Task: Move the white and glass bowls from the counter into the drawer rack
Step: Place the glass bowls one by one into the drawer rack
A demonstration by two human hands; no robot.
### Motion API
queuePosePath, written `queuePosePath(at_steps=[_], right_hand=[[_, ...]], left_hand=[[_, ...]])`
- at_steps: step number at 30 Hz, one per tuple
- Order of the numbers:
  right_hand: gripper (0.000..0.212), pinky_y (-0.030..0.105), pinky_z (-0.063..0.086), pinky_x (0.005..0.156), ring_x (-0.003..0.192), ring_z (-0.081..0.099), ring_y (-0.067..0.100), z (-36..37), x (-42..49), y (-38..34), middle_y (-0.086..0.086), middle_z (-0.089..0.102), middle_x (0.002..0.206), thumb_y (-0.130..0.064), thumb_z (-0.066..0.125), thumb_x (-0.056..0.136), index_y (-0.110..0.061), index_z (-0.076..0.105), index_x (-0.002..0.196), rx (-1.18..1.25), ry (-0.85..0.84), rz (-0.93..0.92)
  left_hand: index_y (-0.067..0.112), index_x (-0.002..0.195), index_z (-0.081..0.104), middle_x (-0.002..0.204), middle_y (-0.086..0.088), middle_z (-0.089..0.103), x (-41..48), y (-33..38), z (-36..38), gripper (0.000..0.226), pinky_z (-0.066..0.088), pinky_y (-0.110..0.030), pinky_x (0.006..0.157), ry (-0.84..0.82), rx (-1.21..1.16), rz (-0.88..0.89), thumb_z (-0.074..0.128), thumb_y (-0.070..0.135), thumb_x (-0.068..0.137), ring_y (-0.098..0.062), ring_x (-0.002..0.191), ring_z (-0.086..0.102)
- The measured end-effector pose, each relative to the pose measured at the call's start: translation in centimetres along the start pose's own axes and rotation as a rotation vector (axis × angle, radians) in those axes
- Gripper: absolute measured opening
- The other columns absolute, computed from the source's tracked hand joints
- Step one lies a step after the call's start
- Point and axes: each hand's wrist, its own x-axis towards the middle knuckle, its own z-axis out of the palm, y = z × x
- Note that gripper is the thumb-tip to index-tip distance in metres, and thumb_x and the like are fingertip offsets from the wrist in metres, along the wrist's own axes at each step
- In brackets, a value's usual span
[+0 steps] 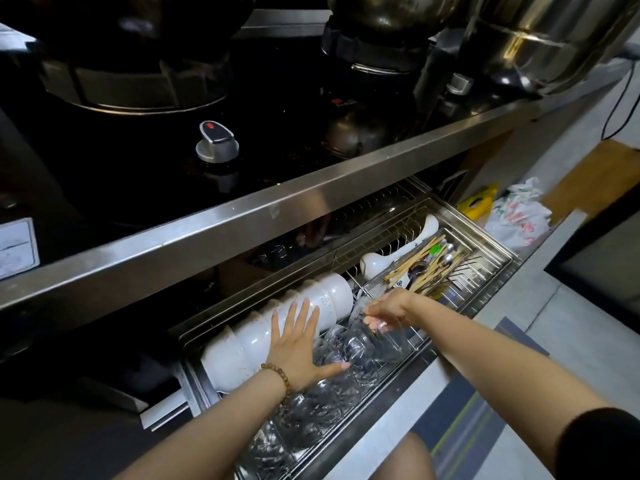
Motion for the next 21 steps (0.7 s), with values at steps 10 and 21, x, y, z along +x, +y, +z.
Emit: queuePosePath(at_steps=[10,21], right_hand=[[0.016,0.016,0.049,0.047,0.052,0.059,0.008,1.4,-1.1,0.0,0.008,0.063,0.078,-0.008,0.054,0.092,-0.007,0.060,0.078,0.003,-0.038,-0.057],[0.045,0.034,0.030,0.111,0.134,0.037,0.014,5.2,-10.6,4.0,-0.006,0.044,0.143,-0.041,0.054,0.091,-0.025,0.047,0.133,-0.040,0.746,-0.769]], left_hand=[[0.022,0.148,-0.012,0.157,0.001,-0.017,-1.4,0.1,-0.6,0.112,-0.019,-0.041,0.111,-0.001,-0.068,0.019,0.032,0.087,0.068,-0.019,0.143,-0.020],[0.025,0.150,0.003,0.159,0.004,0.003,-8.1,0.3,-5.5,0.094,-0.006,-0.029,0.115,0.208,-0.153,0.139,0.030,0.077,0.076,-0.014,0.146,-0.002]])
